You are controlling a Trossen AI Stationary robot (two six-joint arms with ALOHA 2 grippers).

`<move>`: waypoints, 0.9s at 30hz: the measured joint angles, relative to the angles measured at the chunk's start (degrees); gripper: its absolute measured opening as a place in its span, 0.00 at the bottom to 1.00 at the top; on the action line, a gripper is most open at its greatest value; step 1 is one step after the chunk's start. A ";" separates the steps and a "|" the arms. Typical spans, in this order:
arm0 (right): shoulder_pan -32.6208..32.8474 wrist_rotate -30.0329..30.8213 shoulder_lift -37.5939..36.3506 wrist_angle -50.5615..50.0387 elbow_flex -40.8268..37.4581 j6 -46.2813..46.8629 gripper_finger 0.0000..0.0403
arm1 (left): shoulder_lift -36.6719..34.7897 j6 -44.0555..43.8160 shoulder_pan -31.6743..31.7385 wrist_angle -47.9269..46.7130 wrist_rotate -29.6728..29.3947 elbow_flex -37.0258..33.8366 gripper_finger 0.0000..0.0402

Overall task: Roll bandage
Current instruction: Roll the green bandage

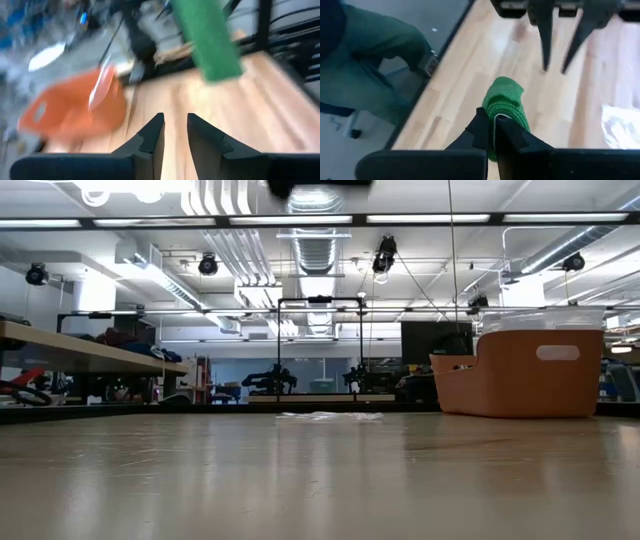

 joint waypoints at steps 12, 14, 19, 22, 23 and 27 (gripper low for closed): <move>-0.60 6.29 -2.88 11.19 -17.50 5.74 0.01 | 4.64 -21.17 17.72 -0.63 5.25 -11.78 0.27; -1.29 6.43 -3.68 18.77 -23.05 6.29 0.01 | 6.25 -20.62 19.66 -0.76 5.32 -11.92 0.29; -2.18 14.43 -5.13 39.88 -37.76 5.66 0.01 | 11.42 -14.06 23.24 3.17 11.94 -12.50 0.34; -1.93 18.77 -5.49 51.81 -46.11 5.65 0.01 | 14.14 -11.36 24.46 7.53 13.83 -13.70 0.39; -1.90 20.13 -5.52 56.28 -48.87 5.95 0.01 | 14.78 -10.56 24.73 9.49 13.78 -13.92 0.40; -1.66 21.82 -4.79 77.51 -59.53 5.36 0.01 | 17.48 -9.89 25.65 12.22 11.10 -14.74 0.48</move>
